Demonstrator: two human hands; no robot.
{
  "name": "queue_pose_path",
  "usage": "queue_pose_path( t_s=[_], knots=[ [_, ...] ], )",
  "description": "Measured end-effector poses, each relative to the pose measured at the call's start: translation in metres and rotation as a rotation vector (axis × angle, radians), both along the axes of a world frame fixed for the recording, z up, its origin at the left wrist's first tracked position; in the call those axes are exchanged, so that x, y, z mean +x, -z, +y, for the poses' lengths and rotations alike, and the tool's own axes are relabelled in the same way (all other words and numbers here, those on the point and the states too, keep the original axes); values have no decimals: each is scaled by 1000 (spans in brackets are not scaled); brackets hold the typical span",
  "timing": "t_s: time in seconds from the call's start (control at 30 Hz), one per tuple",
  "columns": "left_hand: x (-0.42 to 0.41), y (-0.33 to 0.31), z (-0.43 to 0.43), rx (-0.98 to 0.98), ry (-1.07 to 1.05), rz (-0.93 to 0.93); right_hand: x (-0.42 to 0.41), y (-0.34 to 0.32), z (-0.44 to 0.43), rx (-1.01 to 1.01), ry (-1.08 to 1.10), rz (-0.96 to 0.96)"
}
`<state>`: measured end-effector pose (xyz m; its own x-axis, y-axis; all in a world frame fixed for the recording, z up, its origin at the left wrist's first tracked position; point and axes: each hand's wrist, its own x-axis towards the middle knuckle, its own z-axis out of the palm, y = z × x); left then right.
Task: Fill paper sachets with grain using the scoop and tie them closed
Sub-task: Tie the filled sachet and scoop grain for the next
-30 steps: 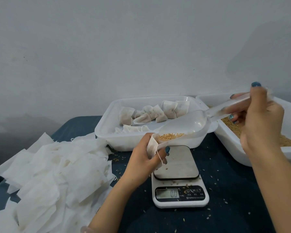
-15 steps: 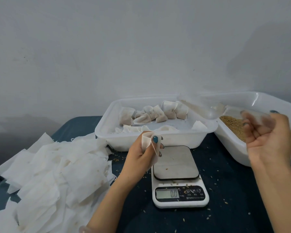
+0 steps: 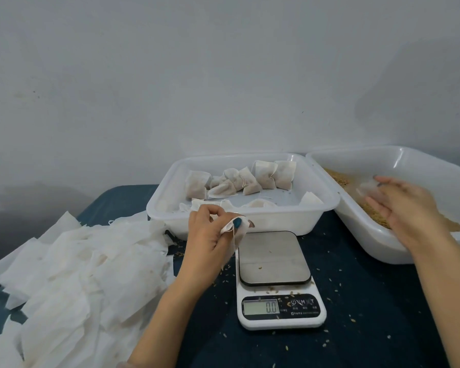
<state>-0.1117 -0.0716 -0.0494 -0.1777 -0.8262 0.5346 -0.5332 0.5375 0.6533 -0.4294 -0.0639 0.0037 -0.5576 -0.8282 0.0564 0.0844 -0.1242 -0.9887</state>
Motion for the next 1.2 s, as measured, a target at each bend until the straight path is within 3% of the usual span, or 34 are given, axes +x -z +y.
queue_pose_path(
  t_s=[0.1,0.27,0.43,0.53,0.6,0.7,0.8,0.97,1.2],
  knots=[
    [0,-2,1,85,60,100,-2,-2,-3,171,-93,176],
    [-3,-2,-1,21,-1,197,-1,-3,-7,474,-124,753],
    [-6,-3,0,68,-15,273,5,3,-7,644,-186,1034],
    [-12,-5,1,94,40,316,15,6,-1,628,-144,1196],
    [-18,-4,0,138,85,347,27,11,3,452,-5,1291],
    [-28,-2,-2,242,181,421,58,13,12,76,137,1239],
    [-33,3,-3,328,219,394,87,15,16,-172,6,1042],
    [-25,15,-5,157,44,36,105,54,12,-137,-87,1040],
    [-18,18,-2,138,-70,-29,102,82,13,-54,-68,988]
  ],
)
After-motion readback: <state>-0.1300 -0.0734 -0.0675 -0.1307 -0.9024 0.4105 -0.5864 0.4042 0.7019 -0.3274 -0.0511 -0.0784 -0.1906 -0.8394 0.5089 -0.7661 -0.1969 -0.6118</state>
